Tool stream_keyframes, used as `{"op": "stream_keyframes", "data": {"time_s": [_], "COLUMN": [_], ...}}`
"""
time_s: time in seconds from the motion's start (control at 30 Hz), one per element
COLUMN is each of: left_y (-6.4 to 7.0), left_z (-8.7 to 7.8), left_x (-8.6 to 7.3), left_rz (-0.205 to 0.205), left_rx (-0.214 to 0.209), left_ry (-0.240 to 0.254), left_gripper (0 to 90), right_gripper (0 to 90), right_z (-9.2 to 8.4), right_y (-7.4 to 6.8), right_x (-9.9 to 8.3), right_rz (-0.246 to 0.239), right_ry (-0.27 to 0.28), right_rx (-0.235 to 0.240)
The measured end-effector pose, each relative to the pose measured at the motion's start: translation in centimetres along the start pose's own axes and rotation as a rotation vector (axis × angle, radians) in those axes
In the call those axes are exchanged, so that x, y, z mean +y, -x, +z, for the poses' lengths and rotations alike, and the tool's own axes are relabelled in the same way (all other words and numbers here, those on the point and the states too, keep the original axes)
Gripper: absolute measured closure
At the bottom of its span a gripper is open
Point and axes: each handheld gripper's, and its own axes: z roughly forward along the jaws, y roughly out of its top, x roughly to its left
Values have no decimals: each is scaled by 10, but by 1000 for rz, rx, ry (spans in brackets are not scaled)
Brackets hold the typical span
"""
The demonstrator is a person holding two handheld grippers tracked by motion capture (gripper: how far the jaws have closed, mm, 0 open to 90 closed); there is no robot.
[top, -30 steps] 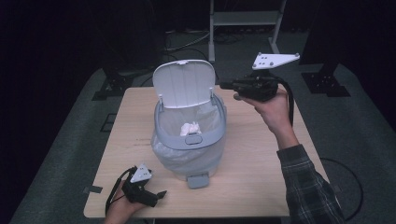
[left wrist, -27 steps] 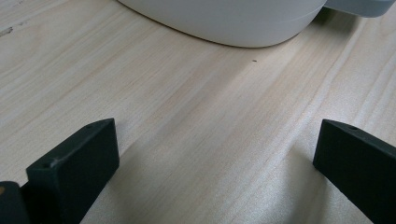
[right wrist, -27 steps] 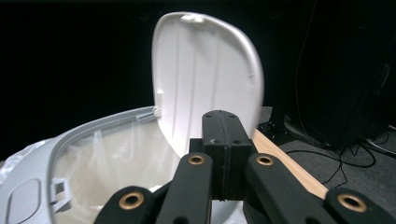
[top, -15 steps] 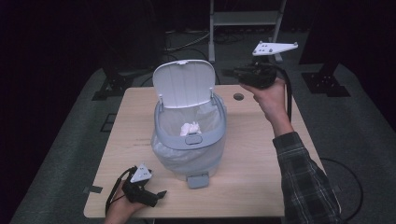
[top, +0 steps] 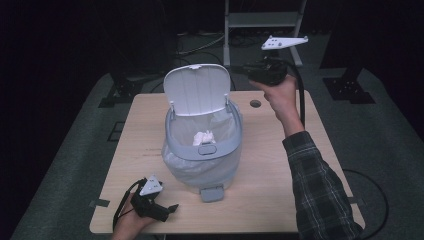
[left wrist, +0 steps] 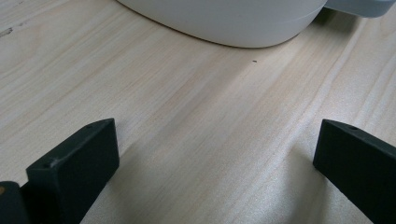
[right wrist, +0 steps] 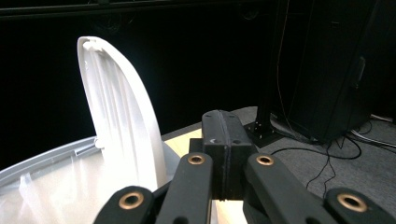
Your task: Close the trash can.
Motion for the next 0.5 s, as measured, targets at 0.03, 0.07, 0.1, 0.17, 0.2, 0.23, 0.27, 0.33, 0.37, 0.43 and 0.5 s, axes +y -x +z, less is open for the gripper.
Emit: {"op": "stream_keyframes", "data": {"time_s": [0.03,0.07,0.1,0.17,0.2,0.23,0.27,0.33,0.37,0.43,0.5], "left_y": [0,0,0,0,0,0,0,0,0,0,0], "left_z": [0,0,0,0,0,0,0,0,0,0,0], "left_x": [0,0,0,0,0,0,0,0,0,0,0], "left_rz": [1,1,2,2,2,2,2,2,2,2,3], "left_rx": [-1,-1,-1,-1,-1,-1,-1,-1,-1,-1,-1], "left_ry": [0,0,0,0,-1,-1,-1,-1,-1,-1,-2], "left_gripper": [0,0,0,0,0,0,0,0,0,0,0], "right_gripper": [900,900,900,900,900,900,900,900,900,900,900], "right_z": [6,6,8,19,19,21,23,23,23,21,18], "right_y": [-1,-1,-2,-3,-3,-3,-5,-9,-9,-10,-10], "right_x": [2,2,2,4,4,4,4,3,3,2,0], "right_rz": [-10,-10,-4,-1,-1,-1,-1,-10,-10,-1,2], "right_ry": [1,1,1,-15,-15,-15,-17,-11,-11,-1,-1], "right_rx": [6,6,11,34,34,43,56,72,72,94,113]}}
